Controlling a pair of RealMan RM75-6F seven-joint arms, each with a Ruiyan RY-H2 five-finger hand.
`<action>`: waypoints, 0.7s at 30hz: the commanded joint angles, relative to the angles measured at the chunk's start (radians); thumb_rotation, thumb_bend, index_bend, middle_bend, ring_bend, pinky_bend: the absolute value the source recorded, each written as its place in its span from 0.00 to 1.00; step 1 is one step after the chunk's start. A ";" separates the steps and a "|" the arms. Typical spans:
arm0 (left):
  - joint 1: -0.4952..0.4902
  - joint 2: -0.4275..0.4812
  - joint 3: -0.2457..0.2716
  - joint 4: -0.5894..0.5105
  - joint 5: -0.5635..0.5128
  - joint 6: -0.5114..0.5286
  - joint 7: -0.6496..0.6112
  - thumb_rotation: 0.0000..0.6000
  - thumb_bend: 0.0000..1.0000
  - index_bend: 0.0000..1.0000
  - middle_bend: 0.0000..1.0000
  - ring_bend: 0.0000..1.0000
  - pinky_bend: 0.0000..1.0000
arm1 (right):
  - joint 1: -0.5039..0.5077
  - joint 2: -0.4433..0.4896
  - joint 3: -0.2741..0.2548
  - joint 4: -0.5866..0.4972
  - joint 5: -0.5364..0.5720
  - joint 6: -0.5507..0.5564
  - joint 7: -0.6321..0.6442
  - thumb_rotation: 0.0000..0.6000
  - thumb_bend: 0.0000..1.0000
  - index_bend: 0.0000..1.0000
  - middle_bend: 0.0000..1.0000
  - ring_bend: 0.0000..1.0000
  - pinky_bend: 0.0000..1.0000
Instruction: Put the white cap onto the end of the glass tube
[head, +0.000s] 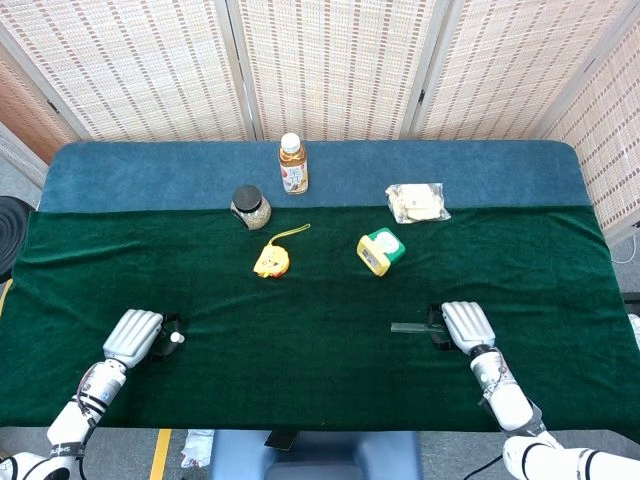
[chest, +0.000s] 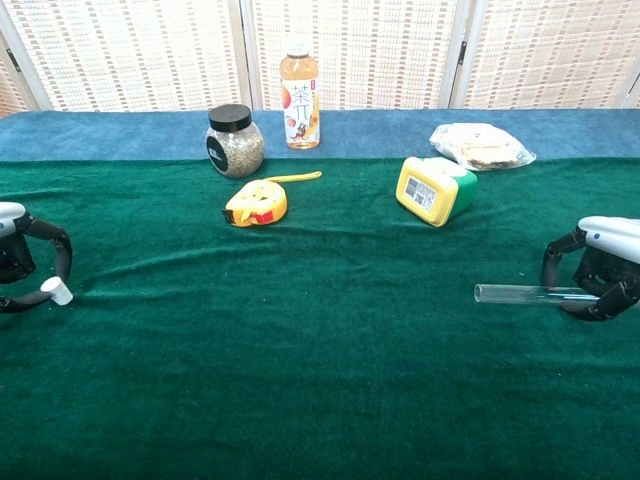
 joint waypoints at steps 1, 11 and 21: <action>0.000 0.001 -0.002 0.000 -0.001 0.003 -0.002 1.00 0.50 0.54 1.00 0.88 0.80 | 0.002 -0.001 -0.002 0.000 0.002 -0.001 -0.001 1.00 0.50 0.57 0.92 1.00 1.00; 0.015 0.048 -0.045 -0.038 0.004 0.053 -0.151 1.00 0.51 0.54 1.00 0.88 0.80 | -0.022 0.051 0.030 -0.094 -0.093 0.049 0.156 1.00 0.64 0.82 1.00 1.00 1.00; 0.024 0.093 -0.109 -0.105 0.081 0.163 -0.426 1.00 0.53 0.55 1.00 0.88 0.80 | 0.013 0.064 0.066 -0.193 -0.249 0.050 0.323 1.00 0.69 0.88 1.00 1.00 1.00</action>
